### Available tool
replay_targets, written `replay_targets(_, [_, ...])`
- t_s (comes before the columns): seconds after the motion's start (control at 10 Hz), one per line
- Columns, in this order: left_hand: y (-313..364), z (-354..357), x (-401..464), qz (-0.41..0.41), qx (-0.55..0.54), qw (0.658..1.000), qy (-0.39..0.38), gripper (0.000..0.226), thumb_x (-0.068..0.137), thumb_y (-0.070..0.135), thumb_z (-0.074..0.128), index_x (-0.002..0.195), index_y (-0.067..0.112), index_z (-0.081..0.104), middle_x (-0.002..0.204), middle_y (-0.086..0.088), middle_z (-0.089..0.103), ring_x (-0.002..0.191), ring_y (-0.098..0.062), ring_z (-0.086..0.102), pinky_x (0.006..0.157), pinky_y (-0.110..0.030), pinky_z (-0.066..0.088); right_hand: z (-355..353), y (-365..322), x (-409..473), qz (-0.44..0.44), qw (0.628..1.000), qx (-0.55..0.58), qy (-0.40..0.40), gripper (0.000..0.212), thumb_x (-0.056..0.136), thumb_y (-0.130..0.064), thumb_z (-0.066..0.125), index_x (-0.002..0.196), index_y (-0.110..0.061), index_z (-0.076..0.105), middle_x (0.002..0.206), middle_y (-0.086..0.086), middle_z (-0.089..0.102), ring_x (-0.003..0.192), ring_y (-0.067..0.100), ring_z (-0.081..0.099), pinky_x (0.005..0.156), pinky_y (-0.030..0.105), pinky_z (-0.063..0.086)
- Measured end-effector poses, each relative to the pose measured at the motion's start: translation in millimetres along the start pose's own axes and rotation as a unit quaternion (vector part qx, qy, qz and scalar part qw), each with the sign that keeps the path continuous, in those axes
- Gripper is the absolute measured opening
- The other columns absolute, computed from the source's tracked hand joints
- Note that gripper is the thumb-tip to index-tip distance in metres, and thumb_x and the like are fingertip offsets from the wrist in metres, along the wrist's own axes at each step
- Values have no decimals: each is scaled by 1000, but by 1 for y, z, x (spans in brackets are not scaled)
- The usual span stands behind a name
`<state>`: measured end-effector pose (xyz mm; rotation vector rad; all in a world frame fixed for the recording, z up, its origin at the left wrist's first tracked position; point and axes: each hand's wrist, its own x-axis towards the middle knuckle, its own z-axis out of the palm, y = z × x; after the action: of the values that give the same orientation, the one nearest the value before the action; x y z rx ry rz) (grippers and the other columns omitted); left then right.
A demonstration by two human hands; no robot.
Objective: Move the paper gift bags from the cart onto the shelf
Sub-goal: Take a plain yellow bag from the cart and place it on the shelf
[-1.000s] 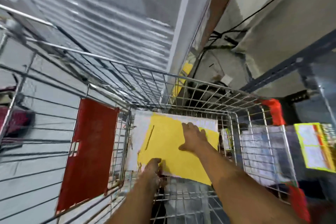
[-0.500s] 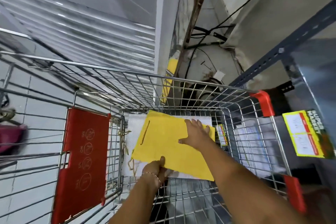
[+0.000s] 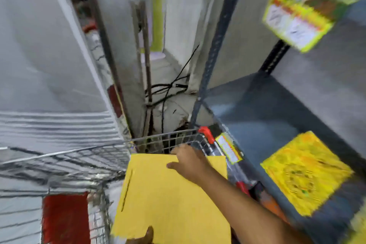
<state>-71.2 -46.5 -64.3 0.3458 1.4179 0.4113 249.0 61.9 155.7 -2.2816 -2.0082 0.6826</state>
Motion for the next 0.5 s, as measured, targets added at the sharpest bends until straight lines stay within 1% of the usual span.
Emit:
replay_targets(0.1, [69, 49, -89, 62, -42, 994, -83, 17, 81, 12, 66, 69, 1, 60, 89, -18, 71, 70, -24, 66, 65, -32, 47, -58, 9, -67, 29, 986, 112, 118, 36, 82, -40, 64, 112, -19, 65, 118, 7, 64, 111, 25, 56, 89, 36, 44])
replay_targets(0.2, [110, 117, -195, 110, -42, 981, -153, 16, 74, 14, 71, 68, 4, 61, 74, -14, 69, 60, -21, 64, 63, -31, 47, -105, 33, -152, 70, 935, 266, 223, 21, 79, -33, 71, 94, -18, 70, 92, -5, 70, 83, 3, 62, 76, 28, 46])
replay_targets(0.3, [131, 162, -296, 218, 35, 954, -205, 12, 72, 13, 71, 74, 5, 62, 72, -15, 64, 63, -23, 61, 70, -33, 47, -135, 49, -251, 90, 877, 356, 310, 4, 81, -20, 72, 80, -20, 68, 75, -9, 64, 68, -5, 56, 70, 23, 45])
replay_targets(0.4, [153, 218, -367, 297, 100, 907, -280, 17, 71, 17, 74, 74, 4, 63, 51, -6, 66, 45, -19, 63, 57, -29, 50, -150, 52, -336, 101, 809, 437, 381, 6, 85, -12, 68, 82, -16, 66, 81, -7, 70, 73, -8, 62, 74, 20, 49])
replay_targets(0.5, [157, 254, -432, 342, 124, 870, -332, 16, 85, 18, 64, 96, 9, 71, 95, -13, 76, 87, -35, 72, 81, -49, 56, -161, 51, -410, 105, 735, 478, 470, 9, 83, -20, 68, 90, -15, 65, 87, 3, 76, 89, 16, 70, 83, 38, 53])
